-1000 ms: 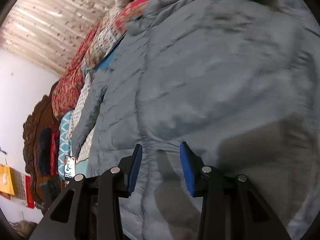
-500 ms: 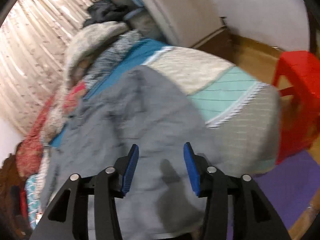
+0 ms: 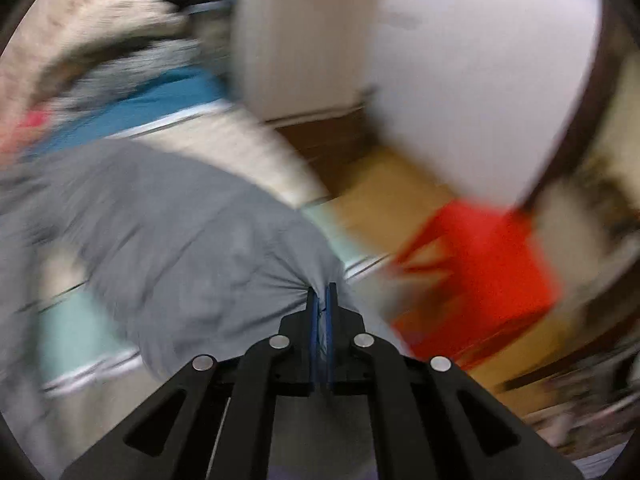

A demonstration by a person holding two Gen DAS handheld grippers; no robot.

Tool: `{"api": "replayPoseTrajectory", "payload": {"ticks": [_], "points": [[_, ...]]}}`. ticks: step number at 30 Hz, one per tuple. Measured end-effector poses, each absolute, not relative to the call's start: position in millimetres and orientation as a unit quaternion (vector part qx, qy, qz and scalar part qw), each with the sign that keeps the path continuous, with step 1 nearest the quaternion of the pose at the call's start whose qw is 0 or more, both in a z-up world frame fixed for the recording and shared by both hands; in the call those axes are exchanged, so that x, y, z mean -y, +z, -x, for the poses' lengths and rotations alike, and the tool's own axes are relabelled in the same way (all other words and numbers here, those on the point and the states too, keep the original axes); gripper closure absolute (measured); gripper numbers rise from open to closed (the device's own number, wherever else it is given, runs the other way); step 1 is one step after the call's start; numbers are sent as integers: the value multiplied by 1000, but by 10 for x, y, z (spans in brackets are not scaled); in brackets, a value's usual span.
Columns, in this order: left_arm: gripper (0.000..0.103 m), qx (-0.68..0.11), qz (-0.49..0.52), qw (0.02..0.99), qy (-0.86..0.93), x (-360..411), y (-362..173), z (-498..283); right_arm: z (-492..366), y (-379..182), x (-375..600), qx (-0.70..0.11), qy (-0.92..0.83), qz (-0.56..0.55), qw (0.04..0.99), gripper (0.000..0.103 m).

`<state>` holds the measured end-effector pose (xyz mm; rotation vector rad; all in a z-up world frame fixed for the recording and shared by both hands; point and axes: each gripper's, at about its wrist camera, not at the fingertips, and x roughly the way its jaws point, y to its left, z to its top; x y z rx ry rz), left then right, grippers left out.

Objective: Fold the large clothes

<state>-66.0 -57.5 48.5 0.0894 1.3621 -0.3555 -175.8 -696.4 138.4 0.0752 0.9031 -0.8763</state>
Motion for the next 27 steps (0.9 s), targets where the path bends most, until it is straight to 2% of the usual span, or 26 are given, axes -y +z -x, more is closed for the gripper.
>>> {"api": "replayPoseTrajectory", "payload": {"ticks": [2,4,5,7,8,9,11,15,18,23,27], "points": [[81,-628,-41,761,-160,603,472,651,1724,1359,7210,-437,-400,-89,800,49],[81,-628,-37,761,-158,624,476,650,1759,1415,7286,-408,-383,-162,812,52],[81,-628,-35,761,-158,624,478,651,1793,1462,7270,-380,-374,-187,825,56],[81,-630,-31,760,-159,621,479,652,1946,1530,7249,-307,-339,-261,850,70],[81,-630,-31,760,-160,607,487,652,2086,1536,7241,-252,-317,-322,856,81],[81,-629,-31,760,-161,615,492,653,2192,1537,7252,-222,-310,-355,854,85],[79,-627,-31,761,-164,596,518,665,2264,1552,7167,-193,-293,-391,851,85],[78,-615,-26,769,-173,480,633,721,2052,1619,6682,-222,-200,-369,880,85],[70,-597,-18,782,-177,291,736,818,1745,1602,6134,-274,-101,-343,893,85],[70,-587,-2,790,-175,81,775,849,1306,1484,4931,-368,57,-251,894,85],[70,-597,3,784,-170,72,664,819,1145,1305,4342,-422,88,-175,885,85]]}}
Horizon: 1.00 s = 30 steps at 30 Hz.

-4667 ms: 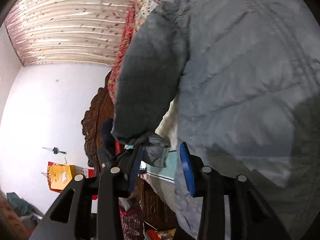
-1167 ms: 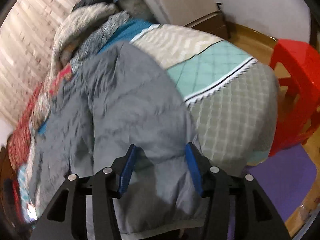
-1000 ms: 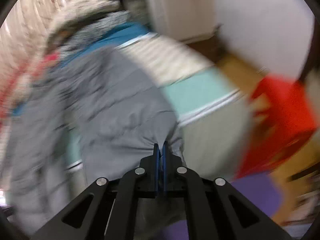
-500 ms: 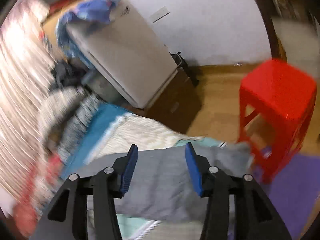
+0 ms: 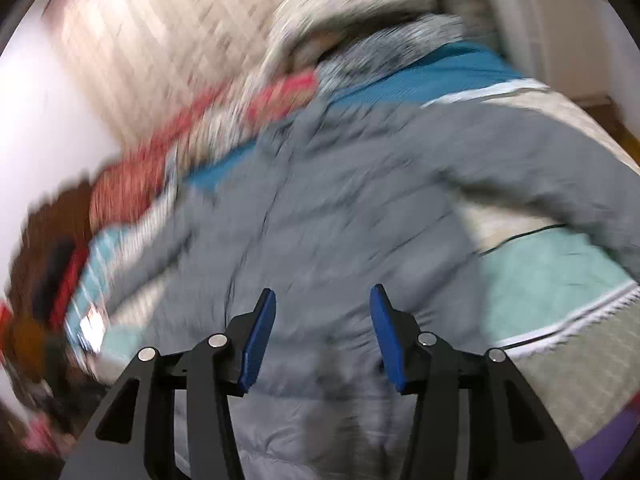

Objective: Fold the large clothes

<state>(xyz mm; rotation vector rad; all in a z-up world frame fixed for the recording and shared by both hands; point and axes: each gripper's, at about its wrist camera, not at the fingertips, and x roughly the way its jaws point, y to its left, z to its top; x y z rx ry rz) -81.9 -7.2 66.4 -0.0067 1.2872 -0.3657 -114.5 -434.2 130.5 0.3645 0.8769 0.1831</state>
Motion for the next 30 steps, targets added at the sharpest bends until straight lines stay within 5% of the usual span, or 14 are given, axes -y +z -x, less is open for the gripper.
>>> {"api": "replayPoseTrajectory", "payload": {"ticks": [6,15,30], "points": [[70,-611,2,773,-171,103,456,798,1006,872,4860,-465,-32,-219,857,83],[70,-539,45,818,-196,-135,949,459,760,1689,4827,-396,-9,-181,900,84],[68,-557,11,810,-183,176,416,-230,-2025,1345,3864,-453,73,-129,879,84]]}}
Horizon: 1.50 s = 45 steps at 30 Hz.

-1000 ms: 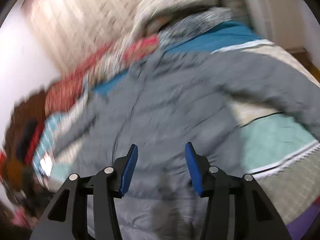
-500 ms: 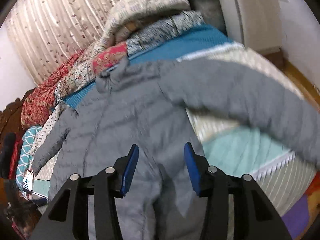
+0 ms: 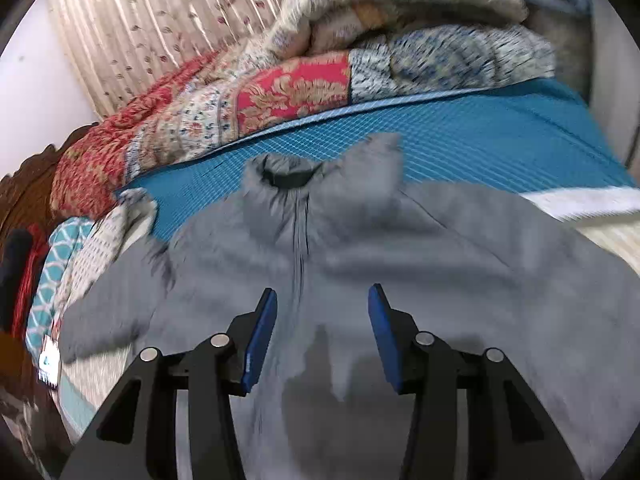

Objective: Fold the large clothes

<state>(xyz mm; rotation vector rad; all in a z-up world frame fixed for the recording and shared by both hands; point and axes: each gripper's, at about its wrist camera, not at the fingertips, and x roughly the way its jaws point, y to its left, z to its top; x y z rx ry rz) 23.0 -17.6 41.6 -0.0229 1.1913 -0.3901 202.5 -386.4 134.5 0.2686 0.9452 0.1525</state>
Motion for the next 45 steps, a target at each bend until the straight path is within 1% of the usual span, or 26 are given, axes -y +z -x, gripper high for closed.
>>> {"api": "replayPoseTrajectory", "payload": {"ticks": [3,6,11,14,17,20,23,25,29,34,38,40,45], "points": [[68,-556,24,810,-185,137,393,-245,-2630,1027,3897,-488,34,-138,861,84],[67,-548,16,817,-182,139,385,-220,-3033,715,3988,-518,5,-169,839,84],[65,-529,-9,830,-175,221,361,-151,-3282,644,3877,-504,-20,-118,855,84],[64,-522,-22,836,-171,358,349,-137,-3258,643,3812,-501,-22,-86,861,84],[62,-523,-26,834,-176,369,358,-129,-3118,784,3758,-491,-27,-56,869,84],[62,-533,-3,827,-180,383,405,-181,-2660,1066,3683,-447,5,-67,892,84],[62,-532,28,826,-182,290,486,-188,-2251,1161,3513,-445,39,-52,893,84],[62,-524,38,832,-178,166,564,-116,-1920,1188,3295,-453,73,-21,888,84],[62,-515,48,843,-149,-136,627,24,-1420,1245,2611,-455,155,55,875,84],[61,-514,88,850,-71,-908,568,221,-948,1373,1237,-426,275,159,847,84],[61,-505,150,850,-1,-1677,550,364,-680,1365,95,-402,352,221,816,84],[61,-493,197,847,27,-2093,561,401,-566,1287,-503,-398,385,246,795,85],[61,-451,274,847,66,-2826,654,511,-394,1066,-1571,-376,419,310,766,86]]}}
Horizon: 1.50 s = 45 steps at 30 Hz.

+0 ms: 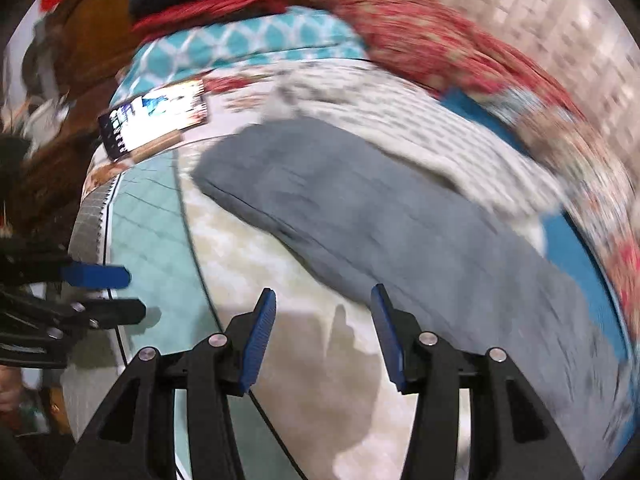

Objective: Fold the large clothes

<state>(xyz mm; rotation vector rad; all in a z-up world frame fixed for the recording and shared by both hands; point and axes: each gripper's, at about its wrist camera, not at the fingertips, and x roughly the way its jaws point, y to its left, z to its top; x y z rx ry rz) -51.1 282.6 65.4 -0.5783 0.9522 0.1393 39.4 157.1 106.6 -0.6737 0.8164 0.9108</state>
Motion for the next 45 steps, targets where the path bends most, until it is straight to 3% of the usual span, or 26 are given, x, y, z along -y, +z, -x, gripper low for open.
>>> {"api": "replayPoseTrajectory", "payload": {"ticks": [8,10,12,14,20,26,31,36,42,45], "points": [[61,-449,298,837,91,-3369,586,979,-322,663,-2682,-374,429,376,731,100],[61,-450,297,837,91,-3396,558,1051,-426,623,-2739,-394,417,360,736,98],[61,-451,287,840,93,-3322,562,1089,-565,730,-2702,-408,400,330,751,49],[61,-453,278,842,90,-3252,562,1054,-750,1003,-2518,-425,407,255,768,45],[61,-454,258,851,55,-2954,698,782,-1430,2238,-1067,-379,356,66,852,45],[61,-450,200,870,-8,-2201,1012,73,-2084,2684,1087,-376,212,-86,898,45],[61,-452,166,875,-45,-1491,1193,-785,-2082,2448,3020,-361,103,-216,901,45],[61,-475,146,864,-76,-686,1212,-1650,-1856,1964,4242,-359,28,-292,886,45],[61,-464,128,868,-120,223,1273,-2255,-1653,1365,4858,-381,-2,-342,859,45],[61,-482,75,868,-97,625,1052,-2557,-1582,1145,4964,-384,-6,-368,847,45]]}}
